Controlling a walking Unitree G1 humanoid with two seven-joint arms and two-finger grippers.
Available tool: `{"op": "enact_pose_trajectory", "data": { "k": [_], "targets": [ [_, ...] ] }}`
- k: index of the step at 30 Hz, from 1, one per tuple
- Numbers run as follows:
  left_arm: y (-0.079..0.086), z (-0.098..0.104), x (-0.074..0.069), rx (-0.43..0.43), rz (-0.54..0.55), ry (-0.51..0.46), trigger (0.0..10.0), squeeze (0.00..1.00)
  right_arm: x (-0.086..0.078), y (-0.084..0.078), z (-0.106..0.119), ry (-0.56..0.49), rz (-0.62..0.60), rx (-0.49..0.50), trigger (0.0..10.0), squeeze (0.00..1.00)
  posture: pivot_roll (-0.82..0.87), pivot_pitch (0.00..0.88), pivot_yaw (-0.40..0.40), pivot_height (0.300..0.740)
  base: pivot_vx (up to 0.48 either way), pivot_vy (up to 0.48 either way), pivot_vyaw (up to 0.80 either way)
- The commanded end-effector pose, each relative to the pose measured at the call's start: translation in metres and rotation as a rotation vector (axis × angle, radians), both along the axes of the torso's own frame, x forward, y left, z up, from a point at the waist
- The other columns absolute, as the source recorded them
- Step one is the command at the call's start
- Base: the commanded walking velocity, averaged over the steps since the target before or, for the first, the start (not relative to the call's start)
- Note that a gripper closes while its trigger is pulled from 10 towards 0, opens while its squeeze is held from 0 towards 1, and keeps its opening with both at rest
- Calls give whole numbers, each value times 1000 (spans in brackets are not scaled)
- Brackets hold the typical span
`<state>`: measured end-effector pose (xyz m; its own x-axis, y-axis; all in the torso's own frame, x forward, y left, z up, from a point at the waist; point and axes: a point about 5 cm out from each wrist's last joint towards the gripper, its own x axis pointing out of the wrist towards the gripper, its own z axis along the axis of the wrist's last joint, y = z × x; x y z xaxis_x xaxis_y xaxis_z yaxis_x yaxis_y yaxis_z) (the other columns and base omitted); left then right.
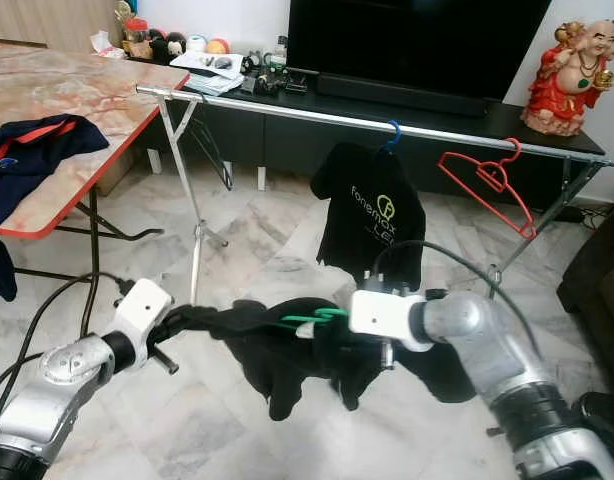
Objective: Hang hanger
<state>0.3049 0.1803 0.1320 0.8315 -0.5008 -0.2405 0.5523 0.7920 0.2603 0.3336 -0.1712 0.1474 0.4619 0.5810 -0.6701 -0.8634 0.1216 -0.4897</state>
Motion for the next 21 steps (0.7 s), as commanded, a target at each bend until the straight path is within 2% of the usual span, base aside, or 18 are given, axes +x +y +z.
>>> {"op": "enact_pose_trajectory", "data": {
  "k": [1, 4, 5, 9, 10, 11, 12, 13, 14, 16, 17, 18, 19, 20, 21],
  "targets": [
    [-15, 26, 2, -35, -68, -63, 0, 0, -3, 12, -2, 15, 18, 29, 0, 0, 106, 44, -101, 740, 0, 0, 0],
    [-21, 44, -1, -68, -121, -95, 0, 0, 1, 13, -5, -11, -30, -12, 0, 0, 104, 44, -103, 740, 0, 0, 0],
    [-21, 44, -1, -68, -121, -95, 0, 0, 1, 13, -5, -11, -30, -12, 0, 0, 104, 44, -103, 740, 0, 0, 0],
    [-36, 70, -15, -137, -272, -128, 0, 0, 9, 20, -5, -45, -114, 19, 0, 0, 109, 49, -108, 740, 0, 0, 0],
    [-44, 76, -25, -153, -363, -122, 0, 0, 12, 23, -5, -64, -143, 27, 0, 0, 111, 51, -108, 740, 0, 0, 0],
    [-44, 76, -25, -153, -363, -122, 0, 0, 12, 23, -5, -64, -143, 27, 0, 0, 111, 51, -108, 740, 0, 0, 0],
    [-49, 79, -32, -150, -420, -106, 0, 0, 14, 26, -5, -71, -167, 39, 0, 0, 115, 56, -109, 740, 0, 0, 0],
    [-52, 78, -37, -134, -463, -88, 0, 0, 15, 29, -5, -75, -181, 62, 0, 0, 115, 57, -109, 740, 0, 0, 0],
    [-52, 78, -37, -134, -463, -88, 0, 0, 15, 29, -5, -75, -181, 62, 0, 0, 115, 57, -109, 740, 0, 0, 0],
    [-59, 72, -45, -109, -517, -35, 0, 0, 14, 44, -3, -40, -190, 173, 0, 0, 118, 59, -110, 740, 0, 0, 0],
    [-59, 72, -45, -109, -517, -35, 0, 0, 14, 44, -3, -40, -190, 173, 0, 0, 118, 59, -110, 740, 0, 0, 0],
    [-60, 67, -45, -95, -518, -18, 0, 0, 12, 51, -2, -20, -183, 218, 0, 0, 117, 59, -109, 740, 0, 0, 0],
    [-61, 57, -46, -47, -520, 29, 0, 0, 10, 62, 1, 11, -173, 301, 0, 0, 117, 59, -109, 740, 0, 0, 0],
    [-61, 57, -46, -47, -520, 29, 0, 0, 10, 62, 1, 11, -173, 301, 0, 0, 117, 59, -109, 740, 0, 0, 0],
    [-62, 49, -48, 9, -538, 59, 549, 0, 9, 67, 5, 25, -174, 358, 0, 0, 115, 59, -108, 740, 0, 0, 0]
  ]
}}
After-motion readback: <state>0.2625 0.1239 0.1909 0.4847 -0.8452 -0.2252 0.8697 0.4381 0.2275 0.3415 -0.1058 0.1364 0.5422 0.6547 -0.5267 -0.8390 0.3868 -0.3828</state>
